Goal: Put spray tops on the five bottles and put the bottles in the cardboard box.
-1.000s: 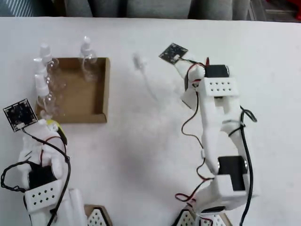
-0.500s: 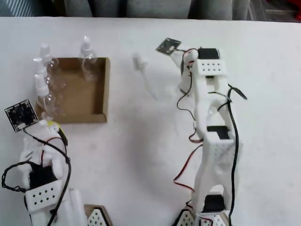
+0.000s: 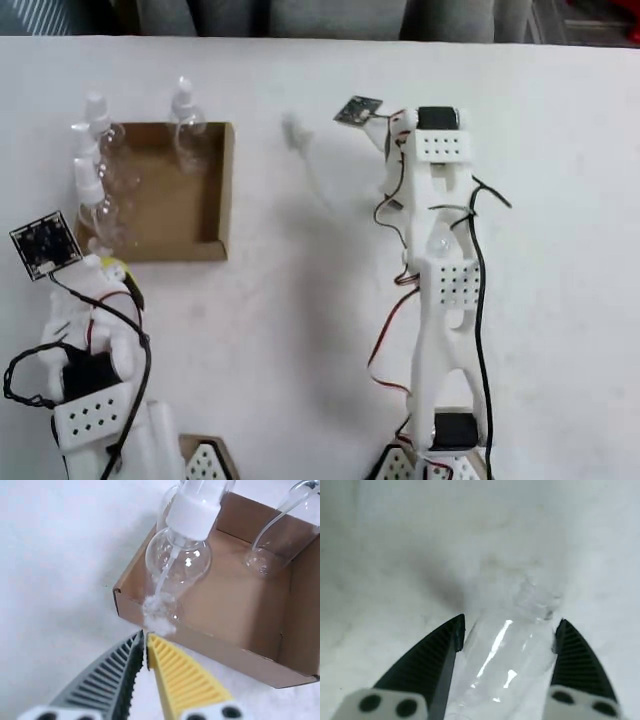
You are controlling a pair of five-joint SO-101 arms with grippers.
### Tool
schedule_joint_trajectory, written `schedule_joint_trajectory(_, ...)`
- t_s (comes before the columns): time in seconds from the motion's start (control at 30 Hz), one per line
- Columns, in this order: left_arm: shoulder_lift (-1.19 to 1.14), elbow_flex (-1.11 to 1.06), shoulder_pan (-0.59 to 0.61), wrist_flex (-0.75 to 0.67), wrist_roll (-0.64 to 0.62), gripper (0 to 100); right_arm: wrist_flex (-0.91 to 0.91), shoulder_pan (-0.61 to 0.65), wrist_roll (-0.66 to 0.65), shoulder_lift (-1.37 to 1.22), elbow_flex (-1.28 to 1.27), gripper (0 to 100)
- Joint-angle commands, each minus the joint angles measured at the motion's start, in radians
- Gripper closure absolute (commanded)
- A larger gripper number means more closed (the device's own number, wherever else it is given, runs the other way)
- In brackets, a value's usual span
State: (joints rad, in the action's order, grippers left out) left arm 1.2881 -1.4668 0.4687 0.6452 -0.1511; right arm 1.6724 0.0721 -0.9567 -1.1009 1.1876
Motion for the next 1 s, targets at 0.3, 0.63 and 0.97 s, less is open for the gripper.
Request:
schedule_joint_trajectory(0.3,0.005,0.011,-0.015,-0.031,0.005,98,0.059,-0.079,0.028,0.087,0.204,97.9)
schedule_joint_trajectory(0.63,0.005,0.009,-0.050,-0.031,0.005,98,0.067,-0.269,0.262,0.243,0.031,98.3)
schedule_joint_trajectory(0.97,0.005,0.009,-0.050,-0.031,0.005,98,-0.033,-0.441,0.265,0.615,-0.652,98.4)
